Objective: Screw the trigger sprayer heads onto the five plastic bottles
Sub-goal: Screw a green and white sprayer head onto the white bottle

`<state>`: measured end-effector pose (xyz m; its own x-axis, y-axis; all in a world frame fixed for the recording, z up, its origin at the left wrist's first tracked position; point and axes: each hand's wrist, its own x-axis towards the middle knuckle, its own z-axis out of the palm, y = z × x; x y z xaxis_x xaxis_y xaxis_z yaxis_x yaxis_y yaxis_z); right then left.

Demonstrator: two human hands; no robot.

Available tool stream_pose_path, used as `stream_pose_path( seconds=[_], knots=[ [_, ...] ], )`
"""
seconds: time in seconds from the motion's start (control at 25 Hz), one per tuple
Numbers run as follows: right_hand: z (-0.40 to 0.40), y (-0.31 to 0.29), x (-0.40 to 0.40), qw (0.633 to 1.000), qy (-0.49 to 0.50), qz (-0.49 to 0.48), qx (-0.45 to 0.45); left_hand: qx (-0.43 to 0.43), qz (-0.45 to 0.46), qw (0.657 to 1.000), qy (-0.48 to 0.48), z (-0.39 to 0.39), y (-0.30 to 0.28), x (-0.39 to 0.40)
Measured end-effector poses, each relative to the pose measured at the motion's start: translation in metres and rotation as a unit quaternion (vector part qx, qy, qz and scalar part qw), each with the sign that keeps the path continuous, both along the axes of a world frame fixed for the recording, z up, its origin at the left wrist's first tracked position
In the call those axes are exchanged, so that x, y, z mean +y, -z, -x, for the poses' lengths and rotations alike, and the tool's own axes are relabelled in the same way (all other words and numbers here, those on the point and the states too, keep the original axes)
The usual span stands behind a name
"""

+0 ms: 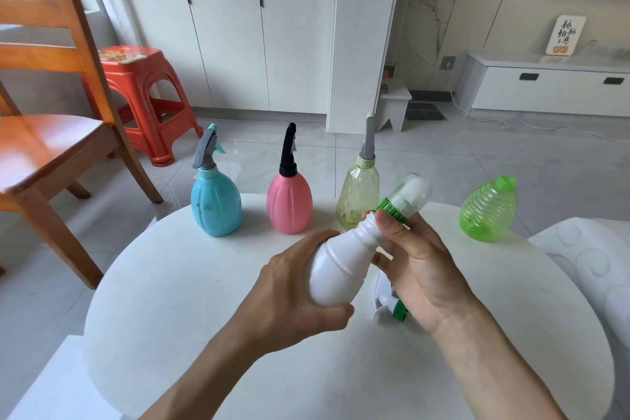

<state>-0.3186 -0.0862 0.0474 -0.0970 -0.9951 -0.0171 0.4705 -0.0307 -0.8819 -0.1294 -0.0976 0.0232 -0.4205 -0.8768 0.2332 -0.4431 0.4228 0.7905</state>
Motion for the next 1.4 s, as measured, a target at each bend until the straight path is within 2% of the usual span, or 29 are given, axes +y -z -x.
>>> stream_pose_path(
  seconds=[0.2,0.32,0.48,0.64,0.8,0.88,0.96,1.04,1.2,1.32,1.4],
  knots=[
    [-0.005,0.001,0.002,0.992,0.078,-0.021,0.101,-0.019,0.033,0.999,-0.008,0.006,0.003,-0.001],
    [0.002,-0.001,0.003,0.989,0.06,-0.013,0.136,-0.02,0.045,0.999,-0.023,0.006,0.002,-0.004],
    [0.007,-0.006,0.004,0.989,0.064,-0.006,0.13,-0.031,0.089,0.995,-0.043,0.006,0.002,-0.002],
    [0.003,-0.001,0.002,0.989,0.074,-0.049,0.118,-0.051,0.124,0.99,-0.049,0.006,0.002,0.0],
    [0.0,-0.003,0.002,0.995,0.062,-0.04,0.073,-0.062,0.14,0.987,-0.056,0.006,0.002,0.0],
    [-0.001,-0.004,0.003,0.991,0.083,-0.03,0.097,-0.077,0.16,0.982,-0.063,0.007,0.002,0.001],
    [0.0,-0.001,0.002,0.983,0.121,-0.051,0.132,-0.106,0.183,0.975,-0.068,0.008,0.004,0.001],
    [0.002,0.002,0.001,0.98,0.119,-0.074,0.145,-0.118,0.19,0.972,-0.073,0.009,0.005,0.002],
    [0.006,0.0,0.001,0.992,0.049,-0.023,0.115,-0.088,0.183,0.975,-0.088,0.007,0.003,-0.001],
    [0.001,0.001,0.003,0.99,0.08,0.0,0.118,-0.086,0.194,0.972,-0.101,0.006,0.003,-0.001],
    [-0.006,0.003,0.002,0.99,0.115,-0.02,0.083,-0.085,0.185,0.974,-0.103,0.008,0.004,0.001]
  ],
)
